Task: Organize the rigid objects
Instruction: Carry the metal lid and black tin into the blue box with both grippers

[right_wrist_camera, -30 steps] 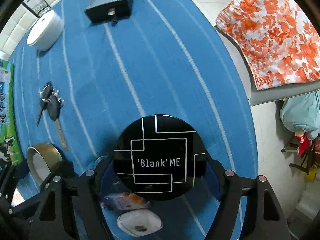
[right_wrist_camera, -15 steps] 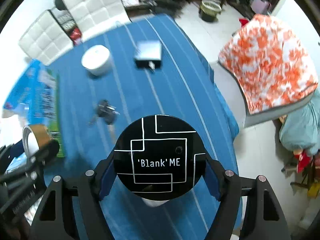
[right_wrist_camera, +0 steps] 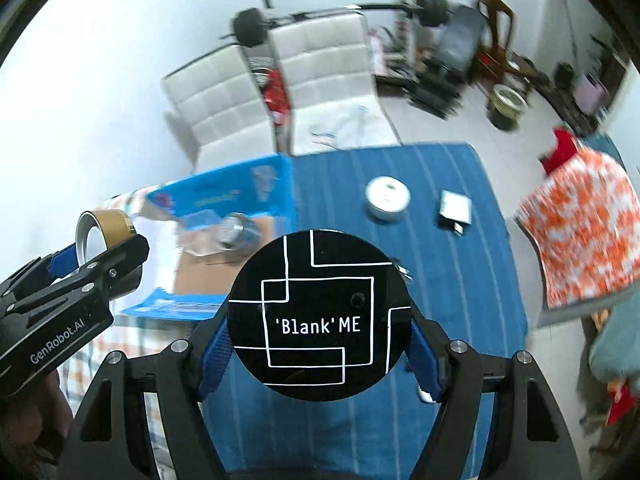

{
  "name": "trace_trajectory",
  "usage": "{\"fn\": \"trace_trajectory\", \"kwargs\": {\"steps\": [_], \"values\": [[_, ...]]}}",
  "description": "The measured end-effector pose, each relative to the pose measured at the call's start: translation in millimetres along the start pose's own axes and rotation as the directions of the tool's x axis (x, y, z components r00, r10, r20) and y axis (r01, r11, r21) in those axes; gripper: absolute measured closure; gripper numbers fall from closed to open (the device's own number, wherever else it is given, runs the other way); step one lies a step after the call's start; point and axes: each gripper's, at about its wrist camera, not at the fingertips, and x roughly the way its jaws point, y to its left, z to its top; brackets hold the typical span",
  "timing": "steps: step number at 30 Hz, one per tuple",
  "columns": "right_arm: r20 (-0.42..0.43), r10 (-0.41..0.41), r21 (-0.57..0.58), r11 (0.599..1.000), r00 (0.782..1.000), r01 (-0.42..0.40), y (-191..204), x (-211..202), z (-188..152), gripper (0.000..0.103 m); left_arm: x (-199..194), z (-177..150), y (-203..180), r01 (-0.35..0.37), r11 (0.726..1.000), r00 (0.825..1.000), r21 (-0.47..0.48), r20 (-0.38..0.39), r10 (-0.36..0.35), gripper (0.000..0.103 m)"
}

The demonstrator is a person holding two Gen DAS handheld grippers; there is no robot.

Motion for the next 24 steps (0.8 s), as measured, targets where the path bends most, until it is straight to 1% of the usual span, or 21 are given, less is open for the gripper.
{"fn": "trace_trajectory", "kwargs": {"steps": [4,8,14,17,20,22,24], "values": [[0.033,0.027,-0.065,0.998,0.999,-0.025,42,-13,3,0.026,-24,-8,29,-0.021,0.998,0.999,-0.051,0.024,0.022,0.041],[0.060,0.054,-0.103,0.994,0.997,-0.048,75,-24,7,0.026,-43,-13,48,-0.034,0.996,0.998,-0.086,0.052,0.038,0.041],[0.101,0.067,-0.142,0.988,0.993,-0.052,106,-40,9,0.026,-57,-16,65,-0.038,0.994,0.996,-0.098,0.075,0.046,0.041],[0.110,0.070,-0.156,0.986,0.992,-0.052,117,-44,8,0.026,-55,-17,71,-0.032,0.995,0.997,-0.098,0.068,0.039,0.041],[0.094,0.073,-0.156,0.986,0.993,-0.058,127,-40,5,0.026,-45,-19,78,-0.022,0.995,0.999,-0.099,0.043,0.026,0.041],[0.077,0.077,-0.152,0.986,0.994,-0.064,128,-31,5,0.026,-31,-20,85,-0.014,0.994,1.000,-0.108,0.008,0.015,0.041],[0.050,0.078,-0.142,0.987,0.996,-0.071,130,-14,5,0.026,-8,-21,96,-0.013,0.992,0.999,-0.126,-0.034,0.009,0.041]]}}
